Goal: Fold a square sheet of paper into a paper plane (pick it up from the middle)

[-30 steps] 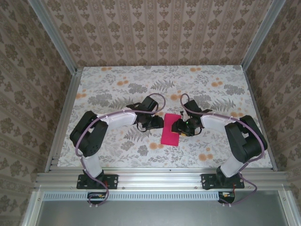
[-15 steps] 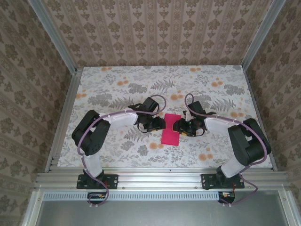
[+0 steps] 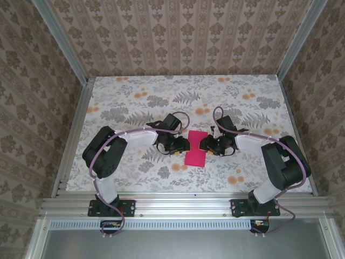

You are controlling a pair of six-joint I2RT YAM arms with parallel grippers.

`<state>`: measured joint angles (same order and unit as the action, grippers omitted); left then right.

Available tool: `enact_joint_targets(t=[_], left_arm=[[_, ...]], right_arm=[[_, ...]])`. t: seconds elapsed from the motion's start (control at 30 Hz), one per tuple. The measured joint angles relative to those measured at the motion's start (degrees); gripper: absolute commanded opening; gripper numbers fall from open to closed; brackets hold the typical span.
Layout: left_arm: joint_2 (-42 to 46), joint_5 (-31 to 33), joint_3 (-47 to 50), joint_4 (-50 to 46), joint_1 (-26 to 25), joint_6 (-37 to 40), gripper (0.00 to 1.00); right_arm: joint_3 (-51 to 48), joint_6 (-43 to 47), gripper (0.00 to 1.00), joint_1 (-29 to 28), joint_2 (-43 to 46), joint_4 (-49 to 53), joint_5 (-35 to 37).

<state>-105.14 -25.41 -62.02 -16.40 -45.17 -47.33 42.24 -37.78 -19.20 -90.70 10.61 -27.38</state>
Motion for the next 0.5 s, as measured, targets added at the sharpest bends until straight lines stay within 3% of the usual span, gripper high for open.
enact_joint_targets(t=[0.5], left_arm=[[-2.1, -2.0, -0.3, 0.2, -0.9, -0.5, 0.4]], right_arm=[[-1.3, -0.2, 0.33, 0.3, -0.6, -1.9, 0.0]])
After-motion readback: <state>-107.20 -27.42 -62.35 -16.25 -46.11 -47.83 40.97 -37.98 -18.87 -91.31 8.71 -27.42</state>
